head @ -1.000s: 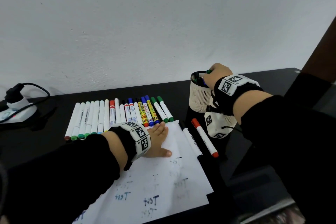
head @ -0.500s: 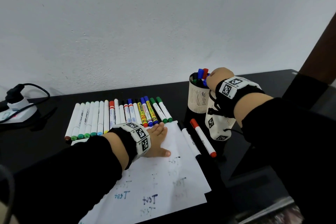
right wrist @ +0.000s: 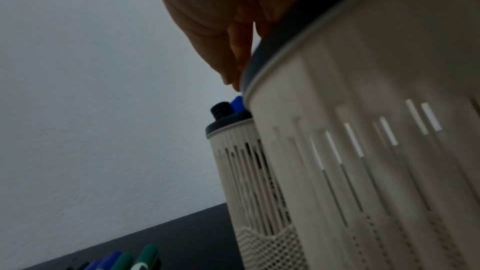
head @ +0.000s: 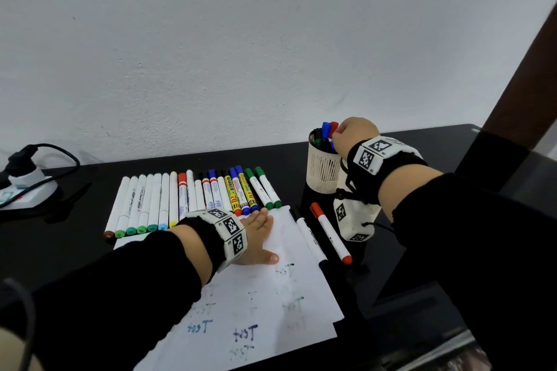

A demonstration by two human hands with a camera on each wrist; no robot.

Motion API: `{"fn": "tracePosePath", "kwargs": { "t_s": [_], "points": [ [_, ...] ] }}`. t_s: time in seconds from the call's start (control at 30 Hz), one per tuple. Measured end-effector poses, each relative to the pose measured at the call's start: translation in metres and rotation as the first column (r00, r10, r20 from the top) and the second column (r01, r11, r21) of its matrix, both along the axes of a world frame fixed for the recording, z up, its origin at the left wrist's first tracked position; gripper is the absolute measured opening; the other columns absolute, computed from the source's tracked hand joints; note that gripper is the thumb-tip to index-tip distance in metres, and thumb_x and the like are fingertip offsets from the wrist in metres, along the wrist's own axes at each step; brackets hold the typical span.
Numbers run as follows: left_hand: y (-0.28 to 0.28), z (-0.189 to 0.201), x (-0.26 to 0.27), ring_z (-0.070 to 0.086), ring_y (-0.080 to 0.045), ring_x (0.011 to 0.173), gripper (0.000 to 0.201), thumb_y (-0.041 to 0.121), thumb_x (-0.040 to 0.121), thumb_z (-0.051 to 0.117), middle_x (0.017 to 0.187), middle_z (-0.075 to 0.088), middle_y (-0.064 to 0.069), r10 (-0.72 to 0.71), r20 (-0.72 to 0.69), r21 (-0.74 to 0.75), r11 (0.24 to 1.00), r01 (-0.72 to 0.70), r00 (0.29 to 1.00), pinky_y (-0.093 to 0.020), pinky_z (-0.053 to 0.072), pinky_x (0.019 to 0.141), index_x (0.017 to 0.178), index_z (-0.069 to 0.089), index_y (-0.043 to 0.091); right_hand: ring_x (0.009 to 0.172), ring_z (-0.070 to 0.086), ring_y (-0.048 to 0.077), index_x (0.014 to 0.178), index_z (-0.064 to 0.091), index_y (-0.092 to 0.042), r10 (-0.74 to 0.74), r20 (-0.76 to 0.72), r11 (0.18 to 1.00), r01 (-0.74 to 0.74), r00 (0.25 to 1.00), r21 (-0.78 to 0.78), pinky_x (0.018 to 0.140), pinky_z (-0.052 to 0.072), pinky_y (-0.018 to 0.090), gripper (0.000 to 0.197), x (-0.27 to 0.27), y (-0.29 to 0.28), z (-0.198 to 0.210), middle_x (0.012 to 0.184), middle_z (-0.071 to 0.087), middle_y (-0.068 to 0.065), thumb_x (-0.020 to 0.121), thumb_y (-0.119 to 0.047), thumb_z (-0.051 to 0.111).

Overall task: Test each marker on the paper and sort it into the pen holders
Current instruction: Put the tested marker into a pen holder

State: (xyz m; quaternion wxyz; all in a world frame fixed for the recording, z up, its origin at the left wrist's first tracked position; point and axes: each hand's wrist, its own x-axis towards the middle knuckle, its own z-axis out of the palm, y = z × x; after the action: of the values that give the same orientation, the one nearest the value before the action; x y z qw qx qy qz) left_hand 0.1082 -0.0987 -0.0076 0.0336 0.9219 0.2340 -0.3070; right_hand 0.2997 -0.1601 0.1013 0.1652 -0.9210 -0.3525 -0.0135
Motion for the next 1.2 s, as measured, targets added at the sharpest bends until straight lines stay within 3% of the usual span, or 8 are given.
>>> {"fn": "tracePosePath", "kwargs": {
  "t_s": [0.13, 0.23, 0.43, 0.57, 0.67, 0.77, 1.2],
  "points": [
    [0.0, 0.0, 0.0, -0.013, -0.023, 0.144, 0.086, 0.057, 0.094, 0.029, 0.154, -0.024, -0.009, 0.003, 0.006, 0.0, 1.0, -0.003, 1.0, -0.038, 0.002, 0.118, 0.146, -0.018, 0.007, 0.105, 0.059, 0.029, 0.113, 0.063, -0.002, 0.053, -0.036, 0.994, -0.049, 0.998, 0.1, 0.081, 0.046, 0.031, 0.029, -0.014, -0.001, 0.0, 0.113, 0.065, 0.013, 0.095, -0.016, 0.045],
    [-0.001, 0.001, 0.0, -0.013, -0.023, 0.144, 0.086, 0.057, 0.094, 0.03, 0.154, -0.023, -0.009, 0.002, 0.019, -0.001, 1.0, -0.002, 1.0, -0.038, 0.002, 0.117, 0.146, -0.017, 0.007, 0.102, 0.059, 0.028, 0.111, 0.061, -0.009, 0.1, -0.056, 0.991, -0.095, 0.993, 0.093, 0.079, 0.044, 0.029, 0.025, -0.026, 0.005, -0.005, 0.112, 0.064, 0.01, 0.094, -0.019, 0.045],
    [-0.001, -0.001, 0.0, -0.012, -0.023, 0.144, 0.089, 0.059, 0.092, 0.033, 0.155, -0.022, -0.008, 0.014, 0.048, -0.007, 1.0, -0.013, 0.999, -0.038, 0.002, 0.117, 0.147, -0.016, 0.007, 0.1, 0.062, 0.024, 0.111, 0.065, -0.01, 0.224, -0.126, 0.962, -0.24, 0.966, -0.132, 0.088, 0.052, 0.033, 0.027, -0.044, 0.033, -0.03, 0.111, 0.066, 0.007, 0.092, -0.021, 0.049],
    [-0.001, -0.001, -0.001, -0.01, -0.023, 0.145, 0.091, 0.059, 0.092, 0.034, 0.155, -0.019, -0.009, 0.004, 0.065, -0.003, 1.0, -0.004, 0.998, -0.038, 0.003, 0.116, 0.147, -0.015, 0.007, 0.102, 0.063, 0.025, 0.111, 0.067, -0.013, 0.248, -0.163, 0.903, -0.289, 0.955, -0.32, 0.087, 0.051, 0.03, 0.026, -0.047, 0.05, -0.057, 0.113, 0.066, 0.004, 0.091, -0.023, 0.054],
    [-0.001, -0.002, -0.001, -0.01, -0.024, 0.145, 0.091, 0.059, 0.091, 0.035, 0.155, -0.019, -0.01, 0.002, 0.076, -0.002, 1.0, -0.002, 0.997, -0.039, 0.003, 0.116, 0.147, -0.014, 0.006, 0.086, 0.065, 0.026, 0.093, 0.067, -0.01, 0.277, -0.127, 0.845, -0.304, 0.952, -0.439, 0.08, 0.055, 0.032, 0.02, -0.048, 0.06, -0.069, 0.093, 0.067, 0.004, 0.085, -0.028, 0.062],
    [0.0, -0.004, 0.0, -0.01, -0.023, 0.145, 0.092, 0.059, 0.091, 0.037, 0.155, -0.019, -0.009, 0.007, 0.088, -0.004, 1.0, -0.007, 0.996, -0.039, 0.002, 0.116, 0.148, -0.014, 0.008, 0.075, 0.062, 0.026, 0.068, 0.056, -0.012, 0.223, -0.139, 0.85, -0.262, 0.965, -0.456, 0.074, 0.054, 0.033, 0.023, -0.051, 0.07, -0.075, 0.07, 0.059, 0.005, 0.083, -0.029, 0.06],
    [0.003, -0.009, 0.002, -0.01, -0.024, 0.145, 0.093, 0.06, 0.09, 0.036, 0.155, -0.02, -0.009, 0.007, 0.085, -0.001, 1.0, -0.007, 0.996, -0.038, 0.002, 0.116, 0.147, -0.015, 0.008, 0.082, 0.069, 0.023, 0.063, 0.06, -0.015, 0.185, -0.196, 0.861, -0.255, 0.963, -0.44, 0.08, 0.054, 0.033, 0.019, -0.053, 0.074, -0.081, 0.086, 0.072, 0.006, 0.077, -0.027, 0.059]
  ]
}}
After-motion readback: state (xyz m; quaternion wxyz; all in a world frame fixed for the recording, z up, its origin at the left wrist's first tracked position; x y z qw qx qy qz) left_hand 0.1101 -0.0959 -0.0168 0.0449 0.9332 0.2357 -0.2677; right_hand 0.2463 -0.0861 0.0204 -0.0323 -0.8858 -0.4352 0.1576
